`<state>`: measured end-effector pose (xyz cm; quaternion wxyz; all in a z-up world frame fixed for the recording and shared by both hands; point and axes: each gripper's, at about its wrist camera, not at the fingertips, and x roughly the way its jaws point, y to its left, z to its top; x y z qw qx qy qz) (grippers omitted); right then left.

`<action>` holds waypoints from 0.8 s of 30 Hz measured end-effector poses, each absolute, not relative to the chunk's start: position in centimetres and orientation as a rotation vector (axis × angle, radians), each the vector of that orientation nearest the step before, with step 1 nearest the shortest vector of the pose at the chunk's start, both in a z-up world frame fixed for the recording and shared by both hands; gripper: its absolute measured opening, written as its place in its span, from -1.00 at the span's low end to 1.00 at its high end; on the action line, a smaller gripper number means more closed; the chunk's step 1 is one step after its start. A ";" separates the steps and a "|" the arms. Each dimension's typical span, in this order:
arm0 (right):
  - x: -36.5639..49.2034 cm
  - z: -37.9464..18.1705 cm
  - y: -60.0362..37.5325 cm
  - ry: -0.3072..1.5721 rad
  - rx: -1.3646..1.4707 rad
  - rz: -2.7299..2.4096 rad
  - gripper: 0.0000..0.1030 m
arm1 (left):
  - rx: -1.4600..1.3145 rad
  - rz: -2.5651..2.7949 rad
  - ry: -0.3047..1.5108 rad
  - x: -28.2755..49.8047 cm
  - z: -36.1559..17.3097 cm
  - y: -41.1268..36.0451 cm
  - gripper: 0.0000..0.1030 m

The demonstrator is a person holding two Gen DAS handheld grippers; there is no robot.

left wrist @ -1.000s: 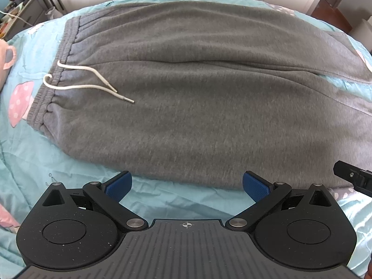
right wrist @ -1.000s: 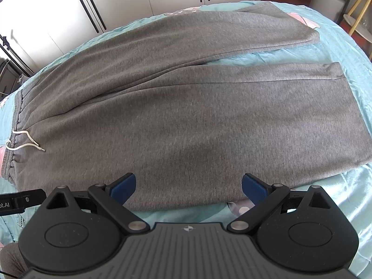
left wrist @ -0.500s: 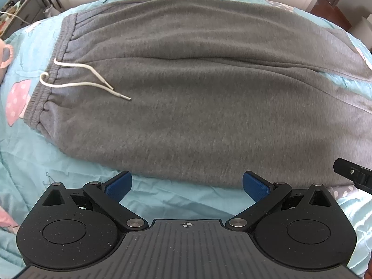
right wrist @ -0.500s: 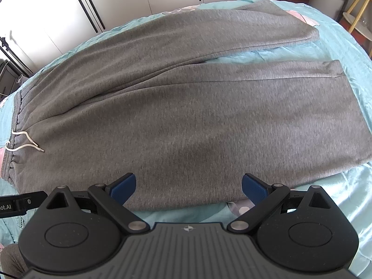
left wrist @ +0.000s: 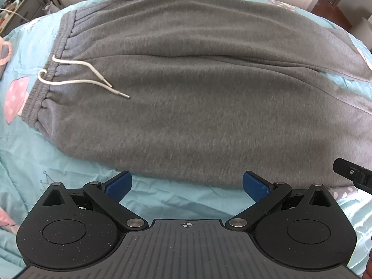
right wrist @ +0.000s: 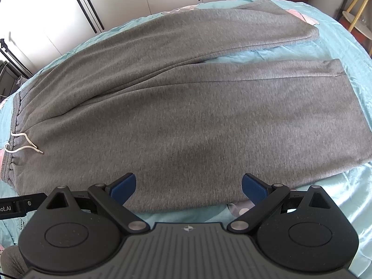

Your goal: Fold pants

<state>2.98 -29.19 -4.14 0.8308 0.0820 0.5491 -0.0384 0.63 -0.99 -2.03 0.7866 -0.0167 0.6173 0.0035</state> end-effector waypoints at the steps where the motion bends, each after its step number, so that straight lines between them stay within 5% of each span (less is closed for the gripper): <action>1: 3.0 -4.1 -29.2 1.165 0.175 -0.081 0.90 | -0.035 0.007 1.331 0.6 -2.0 -1.0 1.00; 15: 3.9 -4.8 -30.5 1.112 0.244 -0.110 0.90 | -0.053 -0.013 1.356 2.1 -3.6 -0.8 1.00; 24: 9.3 -5.6 -35.0 1.048 0.350 -0.105 0.90 | -0.194 0.040 1.061 8.0 -2.7 1.4 1.00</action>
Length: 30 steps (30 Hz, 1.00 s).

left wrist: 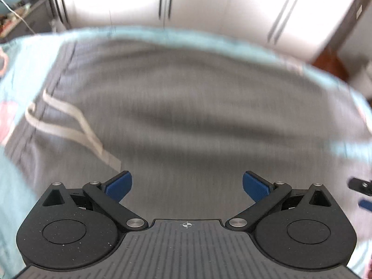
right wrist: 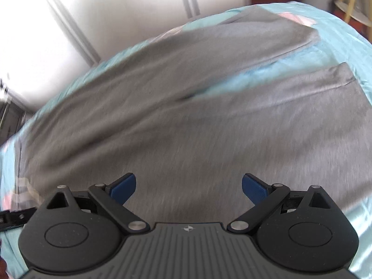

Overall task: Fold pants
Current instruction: 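Move the right gripper to the pant-leg hems and close on them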

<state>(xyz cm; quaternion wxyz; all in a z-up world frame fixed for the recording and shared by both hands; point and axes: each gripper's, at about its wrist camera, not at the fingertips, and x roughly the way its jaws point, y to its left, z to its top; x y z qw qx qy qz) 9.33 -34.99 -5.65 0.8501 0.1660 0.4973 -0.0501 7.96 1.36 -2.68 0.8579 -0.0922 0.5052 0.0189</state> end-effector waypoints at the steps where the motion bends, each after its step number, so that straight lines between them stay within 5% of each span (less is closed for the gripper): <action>1: 11.1 -5.5 -36.3 1.049 0.390 -0.131 0.90 | -0.212 0.045 1.030 9.0 -2.9 1.6 1.00; 7: 21.2 -3.5 -41.0 0.943 0.426 -0.276 0.89 | -0.312 0.100 0.798 12.1 -6.0 4.1 1.00; 22: 45.8 -10.2 -44.3 0.919 0.313 -0.510 0.89 | -0.256 0.115 0.745 14.8 -11.6 5.9 1.00; 25: 47.8 -12.3 -45.1 0.951 0.334 -0.602 0.61 | -0.299 0.102 0.753 14.9 -12.4 6.5 1.00; 29: 47.7 -14.0 -47.0 0.935 0.409 -0.670 0.55 | -0.311 0.096 0.767 15.2 -13.3 6.8 1.00; 30: 47.8 -14.1 -46.8 0.927 0.385 -0.675 0.37 | -0.308 0.097 0.767 15.1 -13.4 6.7 1.00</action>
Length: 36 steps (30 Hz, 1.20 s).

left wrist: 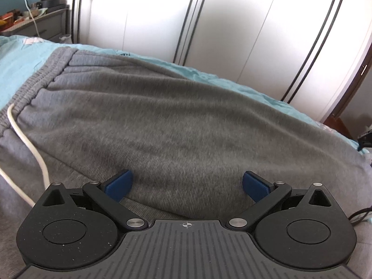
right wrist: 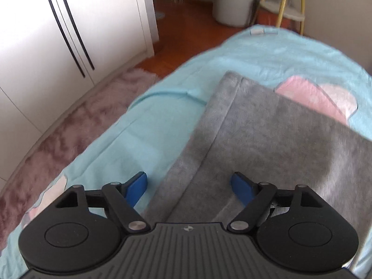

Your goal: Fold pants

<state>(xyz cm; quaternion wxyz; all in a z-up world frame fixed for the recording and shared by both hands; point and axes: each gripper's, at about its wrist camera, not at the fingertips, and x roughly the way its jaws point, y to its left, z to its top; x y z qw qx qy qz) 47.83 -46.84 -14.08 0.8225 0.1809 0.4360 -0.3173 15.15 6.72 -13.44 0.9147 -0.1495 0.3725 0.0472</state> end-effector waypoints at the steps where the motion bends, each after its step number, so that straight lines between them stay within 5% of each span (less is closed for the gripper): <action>1: 47.9 -14.1 -46.6 0.925 0.348 -0.685 -0.03 | -0.302 0.098 0.763 15.1 -13.5 6.6 1.00; 4: 47.2 -13.5 -47.0 0.900 0.336 -0.666 -0.83 | -0.296 0.094 0.753 15.1 -13.9 6.4 1.00; 11: 38.7 -7.9 -49.4 0.666 0.606 -0.512 -0.87 | -0.354 0.067 0.683 14.1 -14.6 7.3 1.00; 19: 14.8 -2.7 -49.8 0.375 0.764 -0.370 -0.95 | -0.452 0.065 0.616 12.6 -12.0 9.3 1.00; 24: 3.0 -8.7 -50.6 0.450 0.706 -0.522 -0.98 | -0.427 0.091 0.537 11.8 -9.6 10.2 1.00; 29: -0.6 -16.3 -53.5 0.532 0.970 -0.548 -0.96 | -0.418 0.087 0.554 14.5 -6.4 10.5 1.00; 32: 0.0 -16.4 -53.8 0.512 0.971 -0.515 -0.65 | -0.384 0.067 0.574 18.4 -4.6 10.7 1.00; 34: 0.9 -16.3 -53.6 0.500 0.948 -0.474 0.06 | -0.432 0.071 0.643 22.4 -4.6 11.3 1.00; 36: 1.8 -15.9 -53.2 0.491 0.913 -0.410 0.52 | -0.517 0.055 0.709 25.9 -5.3 12.3 1.00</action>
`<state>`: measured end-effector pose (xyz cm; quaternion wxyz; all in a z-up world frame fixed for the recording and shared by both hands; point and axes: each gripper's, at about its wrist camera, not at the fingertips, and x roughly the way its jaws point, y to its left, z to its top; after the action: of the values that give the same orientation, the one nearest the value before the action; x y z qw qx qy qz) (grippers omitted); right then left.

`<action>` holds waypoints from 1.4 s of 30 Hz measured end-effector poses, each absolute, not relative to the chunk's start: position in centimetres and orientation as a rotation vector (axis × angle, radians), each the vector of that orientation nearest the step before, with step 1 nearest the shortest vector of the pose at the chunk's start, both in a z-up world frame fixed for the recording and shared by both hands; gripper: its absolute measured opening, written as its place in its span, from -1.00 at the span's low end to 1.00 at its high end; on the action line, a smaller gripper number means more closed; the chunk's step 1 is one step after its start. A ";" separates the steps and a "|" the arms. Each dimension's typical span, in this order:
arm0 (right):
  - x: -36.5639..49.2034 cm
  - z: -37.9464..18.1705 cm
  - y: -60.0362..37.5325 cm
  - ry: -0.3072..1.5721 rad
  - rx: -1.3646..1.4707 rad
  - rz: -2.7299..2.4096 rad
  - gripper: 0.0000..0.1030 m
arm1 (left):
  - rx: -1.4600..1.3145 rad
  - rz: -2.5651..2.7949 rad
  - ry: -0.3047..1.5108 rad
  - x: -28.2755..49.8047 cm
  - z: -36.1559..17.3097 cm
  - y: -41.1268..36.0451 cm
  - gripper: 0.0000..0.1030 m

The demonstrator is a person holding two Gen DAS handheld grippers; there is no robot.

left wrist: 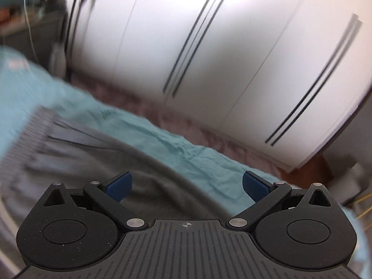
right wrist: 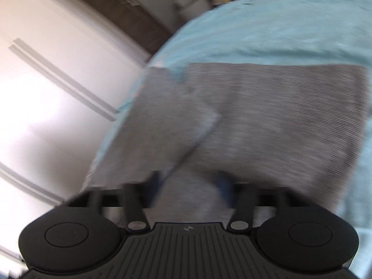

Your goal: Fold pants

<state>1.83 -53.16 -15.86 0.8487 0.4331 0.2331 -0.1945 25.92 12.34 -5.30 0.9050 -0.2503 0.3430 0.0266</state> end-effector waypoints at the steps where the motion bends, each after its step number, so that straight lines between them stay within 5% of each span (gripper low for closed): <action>1: 2.2 -15.8 -52.9 0.496 0.888 -0.399 0.59 | -0.561 0.057 0.747 27.5 -5.7 12.8 1.00; 5: 3.0 -15.8 -51.8 0.511 0.791 -0.395 0.69 | -0.671 0.104 0.854 31.6 -7.9 14.4 0.97; 7: 3.6 -15.6 -51.8 0.518 0.778 -0.392 0.77 | -0.688 0.096 0.912 33.0 -9.0 15.2 0.62; 12: 4.9 -15.7 -51.8 0.538 0.785 -0.385 0.89 | -0.762 0.136 1.067 35.6 -11.9 16.8 0.47; 21: 5.0 -14.6 -51.9 0.573 0.858 -0.359 0.89 | -0.793 0.225 1.268 38.0 -12.9 17.3 0.48; 26: 4.7 -14.8 -53.1 0.556 0.971 -0.394 0.87 | -0.753 0.328 1.289 38.5 -13.9 17.5 -0.33; 30: 4.6 -15.1 -54.1 0.560 1.025 -0.434 -0.02 | -0.780 0.294 1.222 37.3 -13.9 18.3 -0.75; 31: 4.7 -15.2 -54.5 0.563 1.039 -0.451 -0.06 | -0.798 0.280 1.208 36.8 -13.7 18.6 -0.78; 33: 5.1 -15.6 -55.5 0.560 1.081 -0.447 -0.05 | -0.836 0.260 1.178 35.8 -13.6 19.1 -0.81; 36: 6.5 -15.9 -56.3 0.543 1.150 -0.424 0.48 | -0.868 0.245 1.140 34.5 -13.4 19.6 -0.83; 37: 7.0 -15.8 -56.3 0.537 1.141 -0.428 0.48 | -0.866 0.243 1.130 34.2 -13.2 19.6 -0.83; 38: 7.5 -15.7 -56.2 0.535 1.129 -0.445 0.44 | -0.861 0.241 1.122 34.1 -13.1 19.4 -0.84; 39: 8.0 -15.7 -56.2 0.527 1.124 -0.460 -0.02 | -0.849 0.238 1.112 33.7 -12.6 19.3 -0.84; 40: 8.6 -15.9 -56.3 0.521 1.120 -0.453 -0.92 | -0.834 0.234 1.099 33.4 -11.7 19.2 -0.84; 42: 10.0 -16.5 -56.9 0.573 1.165 -0.432 -0.91 | -0.824 0.218 1.071 32.5 -9.9 19.4 -0.85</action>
<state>10.04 -56.87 -16.55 0.7751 0.5380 0.2645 -0.1995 32.45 19.40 -9.88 0.7747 -0.3808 0.4946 0.1008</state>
